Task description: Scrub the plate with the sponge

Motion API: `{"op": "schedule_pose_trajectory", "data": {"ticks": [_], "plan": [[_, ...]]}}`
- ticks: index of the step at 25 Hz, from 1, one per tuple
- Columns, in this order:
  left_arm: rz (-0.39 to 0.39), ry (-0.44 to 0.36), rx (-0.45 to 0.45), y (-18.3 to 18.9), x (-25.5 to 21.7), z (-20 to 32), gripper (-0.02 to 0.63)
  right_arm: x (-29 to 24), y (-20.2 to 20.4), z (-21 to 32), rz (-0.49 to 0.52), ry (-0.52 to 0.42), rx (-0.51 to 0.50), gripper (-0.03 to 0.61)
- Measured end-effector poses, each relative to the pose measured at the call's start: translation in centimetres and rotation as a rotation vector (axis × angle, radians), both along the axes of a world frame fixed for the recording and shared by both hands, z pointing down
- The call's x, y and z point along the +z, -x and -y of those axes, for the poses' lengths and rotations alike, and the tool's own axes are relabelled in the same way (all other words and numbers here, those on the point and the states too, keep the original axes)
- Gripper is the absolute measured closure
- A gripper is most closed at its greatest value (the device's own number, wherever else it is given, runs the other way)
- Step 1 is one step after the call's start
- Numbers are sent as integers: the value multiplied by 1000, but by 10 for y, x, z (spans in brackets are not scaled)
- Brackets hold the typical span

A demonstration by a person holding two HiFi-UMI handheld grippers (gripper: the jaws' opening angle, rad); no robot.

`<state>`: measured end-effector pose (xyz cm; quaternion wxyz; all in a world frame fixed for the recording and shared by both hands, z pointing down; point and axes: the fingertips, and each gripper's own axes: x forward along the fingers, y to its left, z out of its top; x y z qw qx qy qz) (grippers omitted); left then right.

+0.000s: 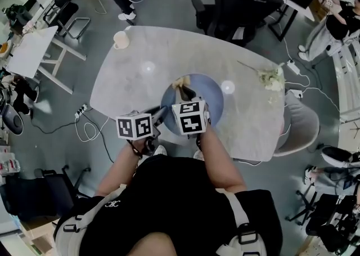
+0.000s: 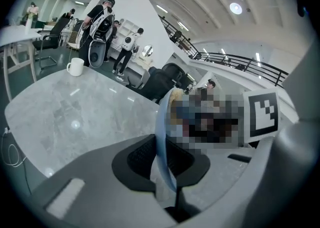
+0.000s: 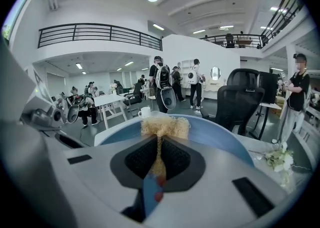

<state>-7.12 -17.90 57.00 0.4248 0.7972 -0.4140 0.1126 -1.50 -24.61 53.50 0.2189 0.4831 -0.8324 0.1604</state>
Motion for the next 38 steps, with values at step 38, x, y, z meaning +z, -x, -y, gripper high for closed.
{"op": "schedule_pose_trajectory", "data": {"ticks": [38], "plan": [[-195,-65,-277,74,-22,36,554,62,-54,-26,-67,224,116,557]]}}
